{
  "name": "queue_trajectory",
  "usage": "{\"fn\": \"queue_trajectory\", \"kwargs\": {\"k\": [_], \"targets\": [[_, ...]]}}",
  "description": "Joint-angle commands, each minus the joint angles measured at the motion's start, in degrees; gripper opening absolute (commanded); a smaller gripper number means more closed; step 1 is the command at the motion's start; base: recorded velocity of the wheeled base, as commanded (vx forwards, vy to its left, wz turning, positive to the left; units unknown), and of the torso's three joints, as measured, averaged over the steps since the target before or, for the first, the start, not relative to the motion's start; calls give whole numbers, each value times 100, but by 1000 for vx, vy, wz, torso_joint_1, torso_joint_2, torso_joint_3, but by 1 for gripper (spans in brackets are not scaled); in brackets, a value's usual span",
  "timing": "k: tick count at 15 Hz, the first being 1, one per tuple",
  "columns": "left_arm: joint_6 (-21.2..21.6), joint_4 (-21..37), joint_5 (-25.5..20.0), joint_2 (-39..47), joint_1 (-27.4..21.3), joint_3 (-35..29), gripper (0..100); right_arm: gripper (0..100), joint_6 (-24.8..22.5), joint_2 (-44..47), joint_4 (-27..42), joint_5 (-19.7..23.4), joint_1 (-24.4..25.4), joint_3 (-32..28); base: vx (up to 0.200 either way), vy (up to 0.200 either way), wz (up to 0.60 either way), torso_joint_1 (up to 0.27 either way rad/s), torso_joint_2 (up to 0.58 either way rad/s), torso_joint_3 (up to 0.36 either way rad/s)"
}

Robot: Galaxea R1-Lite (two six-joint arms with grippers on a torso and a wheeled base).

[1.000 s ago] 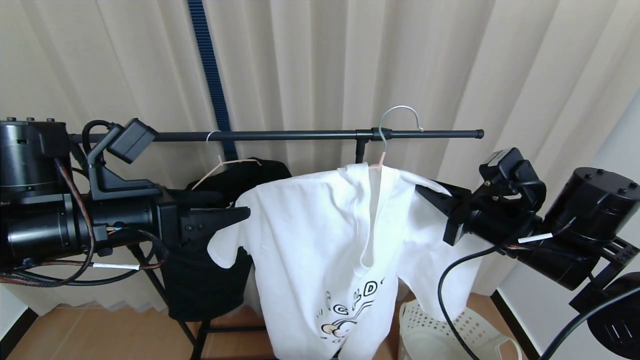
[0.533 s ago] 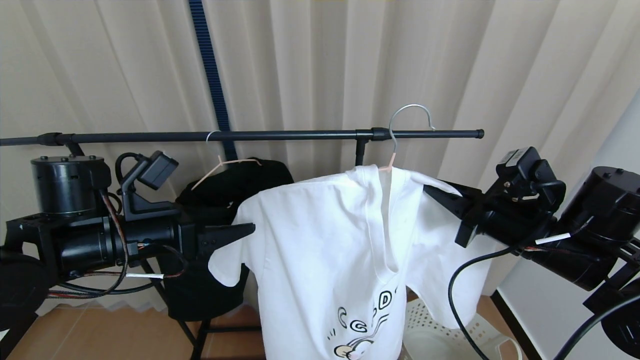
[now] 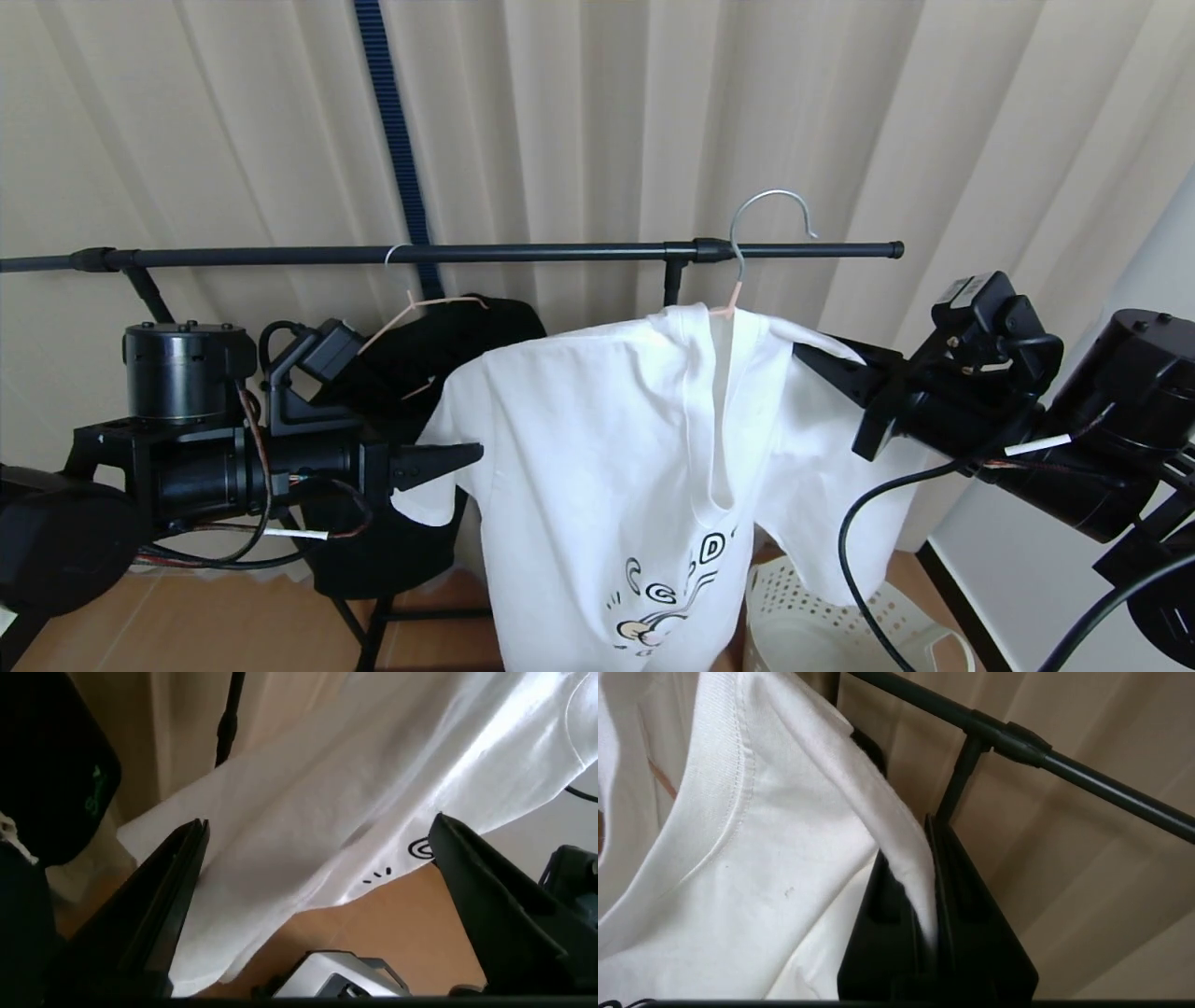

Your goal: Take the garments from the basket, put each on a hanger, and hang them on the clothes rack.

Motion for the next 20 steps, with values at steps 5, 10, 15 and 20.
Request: {"fn": "queue_trajectory", "kwargs": {"k": [5,10,15,20], "targets": [[-179,-2,6,-248,178,225,0,0,1,11,7,1,-76,-44,0,0,0,0,0,0],[-179,-2,-12,-643,618,585,0,0,1,3,7,9,-146,-62,0,0,0,0,0,0],[-179,-2,-21,-793,855,928,0,0,36,-41,7,9,-164,-71,0,0,0,0,0,0],[-179,-2,-21,-801,1004,1033,0,0,45,-50,7,9,-164,-71,0,0,0,0,0,0]]}}
